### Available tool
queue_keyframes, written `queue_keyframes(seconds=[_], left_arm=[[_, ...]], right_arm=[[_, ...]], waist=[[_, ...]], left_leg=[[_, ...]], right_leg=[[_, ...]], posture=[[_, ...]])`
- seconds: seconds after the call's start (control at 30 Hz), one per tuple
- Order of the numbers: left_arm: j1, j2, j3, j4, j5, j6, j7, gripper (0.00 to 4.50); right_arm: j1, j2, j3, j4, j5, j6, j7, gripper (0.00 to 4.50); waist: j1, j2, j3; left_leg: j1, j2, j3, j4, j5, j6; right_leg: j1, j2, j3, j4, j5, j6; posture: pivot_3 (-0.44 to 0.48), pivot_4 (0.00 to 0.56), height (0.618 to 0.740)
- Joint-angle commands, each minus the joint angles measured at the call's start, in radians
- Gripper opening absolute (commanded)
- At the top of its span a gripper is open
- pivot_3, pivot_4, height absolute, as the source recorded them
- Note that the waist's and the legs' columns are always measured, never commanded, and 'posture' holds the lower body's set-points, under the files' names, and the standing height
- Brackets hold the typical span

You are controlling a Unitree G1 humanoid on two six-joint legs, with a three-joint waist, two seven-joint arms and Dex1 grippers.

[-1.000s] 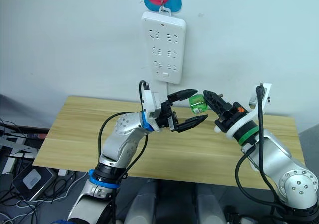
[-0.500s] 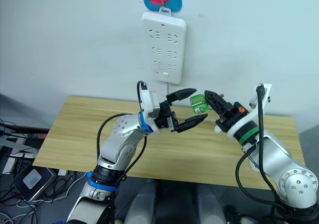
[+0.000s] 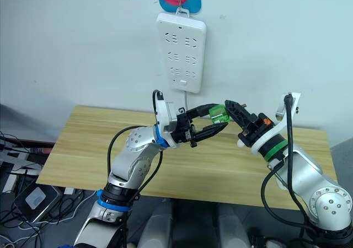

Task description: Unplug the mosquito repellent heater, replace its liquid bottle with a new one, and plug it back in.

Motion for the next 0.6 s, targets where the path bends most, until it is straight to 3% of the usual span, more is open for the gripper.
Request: queue_keyframes(seconds=[0.03, 0.33, 0.47, 0.6], left_arm=[[-0.002, -0.009, -0.011, -0.022, -0.010, -0.009, -0.001, 2.28], [-0.010, -0.009, -0.010, -0.010, -0.006, -0.007, -0.003, 2.28], [-0.020, -0.012, -0.006, 0.001, -0.004, -0.013, -0.003, 2.28], [-0.028, -0.011, 0.001, 0.023, -0.009, -0.023, -0.016, 2.28]], right_arm=[[0.008, -0.009, -0.009, -0.055, 0.016, 0.003, 0.031, 0.89], [0.004, -0.020, -0.017, -0.044, 0.017, 0.006, 0.054, 0.89], [0.007, -0.037, -0.028, -0.037, 0.039, 0.011, 0.061, 2.16], [0.067, -0.125, -0.088, -0.038, 0.111, 0.057, 0.107, 3.57]], waist=[[0.000, 0.000, 0.000], [0.000, 0.000, 0.000], [0.000, 0.000, 0.000], [0.001, 0.000, 0.000]], left_leg=[[0.000, 0.000, 0.000, 0.000, 0.000, 0.000], [0.000, 0.000, 0.000, 0.000, 0.000, 0.000], [0.000, 0.000, 0.000, 0.000, 0.000, 0.000], [0.000, 0.000, 0.000, 0.000, 0.000, 0.000]], right_leg=[[0.000, 0.000, 0.000, 0.000, 0.000, 0.000], [0.000, 0.000, 0.000, 0.000, 0.000, 0.000], [0.000, 0.000, 0.000, 0.000, 0.000, 0.000], [0.000, 0.000, 0.000, 0.000, 0.000, 0.000]], posture=[[0.168, 0.296, 0.740], [0.168, 0.301, 0.740], [0.165, 0.302, 0.740], [0.159, 0.304, 0.740]])
